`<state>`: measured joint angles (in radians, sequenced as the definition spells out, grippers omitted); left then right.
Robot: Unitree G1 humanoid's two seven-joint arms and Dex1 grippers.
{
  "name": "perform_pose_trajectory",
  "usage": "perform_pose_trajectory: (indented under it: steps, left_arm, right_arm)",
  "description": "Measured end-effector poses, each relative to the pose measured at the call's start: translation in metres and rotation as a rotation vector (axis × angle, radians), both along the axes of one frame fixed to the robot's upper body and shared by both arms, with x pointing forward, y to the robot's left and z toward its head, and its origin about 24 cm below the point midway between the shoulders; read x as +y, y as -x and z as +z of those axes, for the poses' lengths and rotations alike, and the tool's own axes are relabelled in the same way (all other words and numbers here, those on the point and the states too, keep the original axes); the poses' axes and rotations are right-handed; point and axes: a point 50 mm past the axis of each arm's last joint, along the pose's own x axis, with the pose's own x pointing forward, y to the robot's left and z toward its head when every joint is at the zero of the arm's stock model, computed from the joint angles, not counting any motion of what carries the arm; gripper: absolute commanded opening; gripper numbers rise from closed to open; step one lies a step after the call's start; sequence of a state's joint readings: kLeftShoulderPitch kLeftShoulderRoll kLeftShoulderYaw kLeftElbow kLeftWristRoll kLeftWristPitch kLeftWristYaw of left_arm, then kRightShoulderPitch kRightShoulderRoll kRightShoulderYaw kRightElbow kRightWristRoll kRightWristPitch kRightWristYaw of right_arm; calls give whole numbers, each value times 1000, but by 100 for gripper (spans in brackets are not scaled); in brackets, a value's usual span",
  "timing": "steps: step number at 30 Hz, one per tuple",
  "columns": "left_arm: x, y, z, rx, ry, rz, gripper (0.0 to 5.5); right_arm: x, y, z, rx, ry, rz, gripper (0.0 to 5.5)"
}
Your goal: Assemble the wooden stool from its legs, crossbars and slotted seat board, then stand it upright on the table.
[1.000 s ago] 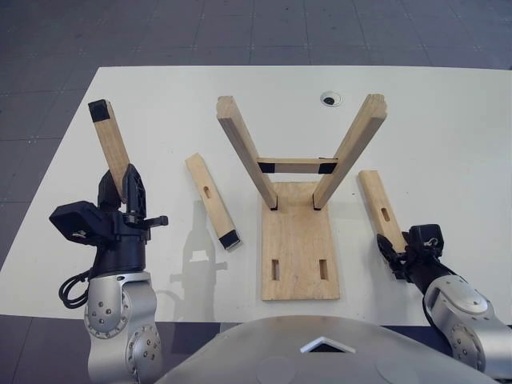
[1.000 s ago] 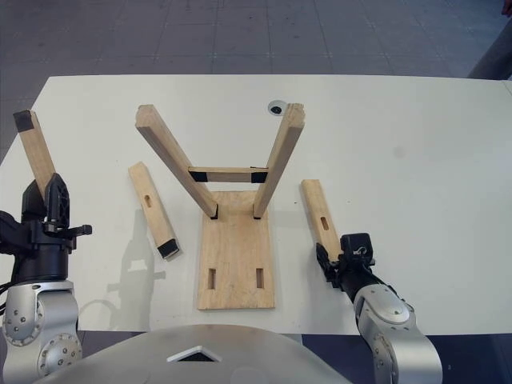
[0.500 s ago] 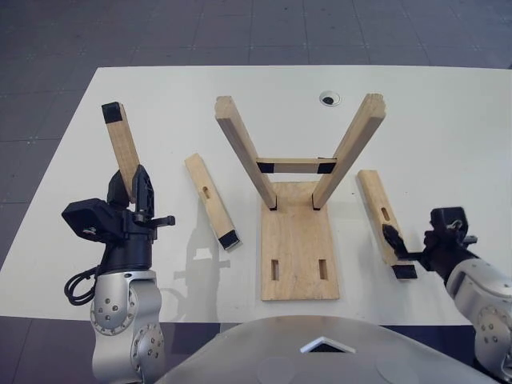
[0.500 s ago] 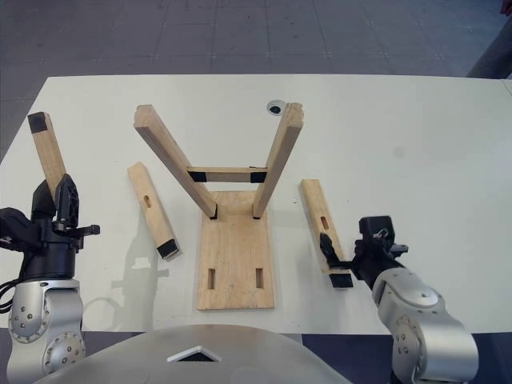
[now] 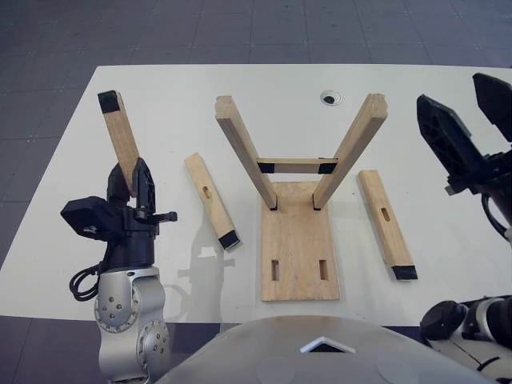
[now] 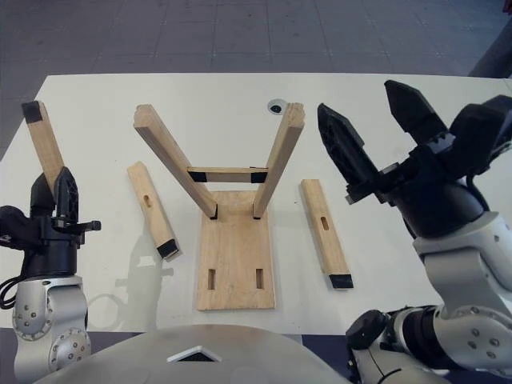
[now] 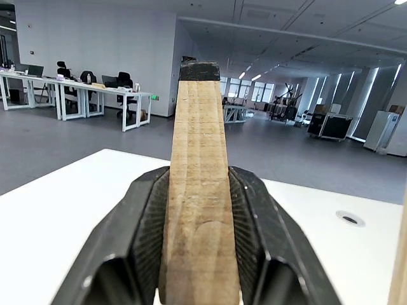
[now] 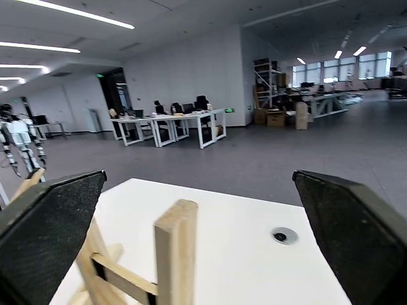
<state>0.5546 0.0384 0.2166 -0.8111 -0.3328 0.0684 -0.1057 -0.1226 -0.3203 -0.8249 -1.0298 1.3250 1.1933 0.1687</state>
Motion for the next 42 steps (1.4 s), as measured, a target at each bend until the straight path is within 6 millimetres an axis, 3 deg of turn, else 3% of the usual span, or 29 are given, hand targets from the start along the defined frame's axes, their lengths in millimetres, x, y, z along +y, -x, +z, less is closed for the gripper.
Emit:
perform_pose_trajectory:
  steps: [5, 11, 20, 31, 42]
  left_arm:
    - [-14, 9, 20, -219, -115, -115, 133]
    - [-44, 19, 29, -325, -258, -262, 133]
    - [-74, 29, 26, -381, -427, -409, 133]
    - [-91, 34, 7, -317, -460, -484, 133]
    - [-93, 37, 4, -296, -448, -496, 133]
  right_arm:
    - [26, 22, 8, 42, -6, 342, 548]
    - [57, 21, -1, 148, -10, 534, 548]
    - [103, 10, -12, 111, 27, 542, 548]
    - [125, 8, -9, 41, 24, 485, 548]
    - [136, 10, -13, 77, -14, 505, 351]
